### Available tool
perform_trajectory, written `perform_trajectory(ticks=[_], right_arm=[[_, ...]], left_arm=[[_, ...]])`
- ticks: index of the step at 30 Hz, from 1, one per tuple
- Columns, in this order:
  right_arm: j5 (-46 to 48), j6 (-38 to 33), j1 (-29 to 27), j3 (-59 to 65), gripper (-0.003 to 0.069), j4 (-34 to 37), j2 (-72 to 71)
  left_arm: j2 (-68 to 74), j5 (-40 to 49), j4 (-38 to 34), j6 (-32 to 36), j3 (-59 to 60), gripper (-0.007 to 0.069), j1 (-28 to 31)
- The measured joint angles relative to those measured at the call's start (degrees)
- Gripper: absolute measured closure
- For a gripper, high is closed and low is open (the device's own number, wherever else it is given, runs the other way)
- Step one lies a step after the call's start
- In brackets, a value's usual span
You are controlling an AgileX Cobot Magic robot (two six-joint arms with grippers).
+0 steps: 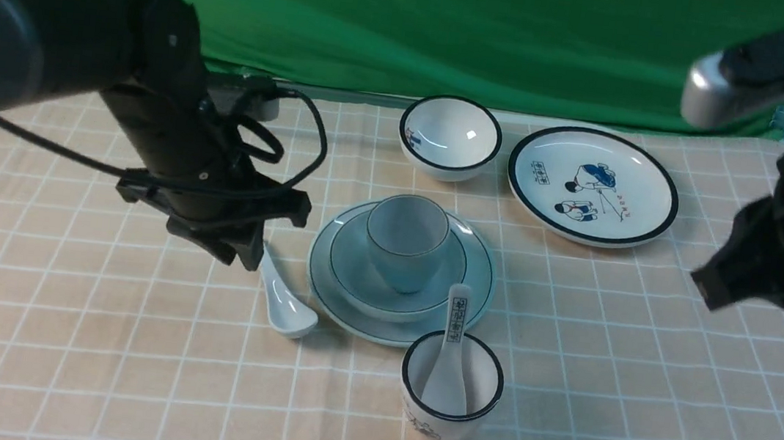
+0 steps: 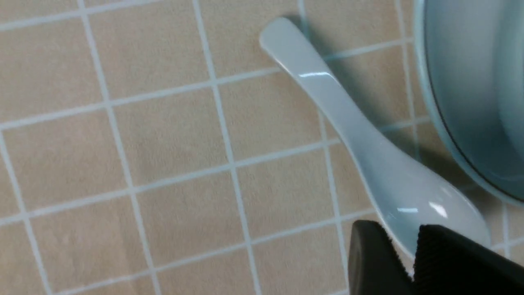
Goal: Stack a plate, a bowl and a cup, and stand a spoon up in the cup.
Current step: Use the left arm to grab a blue soup spoon
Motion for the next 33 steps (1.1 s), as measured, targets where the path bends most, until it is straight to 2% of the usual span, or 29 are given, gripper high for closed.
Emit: perform_trajectory(ticks=[1, 3, 6, 9, 14, 26, 30, 32, 33], right_arm=[[-1.1, 0.1, 0.0, 3.3, 0.0554, 0.0, -2.0], [-2.1, 0.1, 0.0, 6.8, 0.055, 0.0, -4.2], [-2.7, 0.1, 0.0, 10.5, 0.0542, 0.0, -6.6], [-3.0, 0.1, 0.0, 12.8, 0.0531, -0.1, -8.7], [-3.7, 0.1, 0.0, 13.1, 0.0525, -0.1, -10.4], [-3.9, 0.1, 0.0, 13.1, 0.0515, -0.1, -10.8], [-3.8, 0.1, 0.0, 13.1, 0.0513, -0.1, -10.8], [-3.8, 0.1, 0.0, 13.1, 0.0512, -0.1, -10.8], [-3.8, 0.1, 0.0, 13.1, 0.051, -0.1, -10.8]], left_arm=[[2.3, 0.0, 0.7, -1.1, -2.0, 0.0333, 0.0], [4.5, 0.0, 2.4, -4.1, -3.7, 0.0265, 0.0], [7.1, -0.4, 5.8, -7.6, -5.1, 0.0197, 0.0], [9.1, -2.1, 7.6, -9.3, -5.4, 0.0168, 0.0], [9.8, -6.0, 7.6, -9.5, -5.4, 0.017, 0.0], [11.7, -6.5, 6.5, -10.0, -5.4, 0.0175, 0.0], [12.4, -6.5, 6.6, -10.0, -5.6, 0.0211, 0.0], [12.6, -6.2, 6.8, -9.8, -5.7, 0.0241, 0.0], [12.7, -5.9, 6.9, -9.4, -5.8, 0.028, 0.1]])
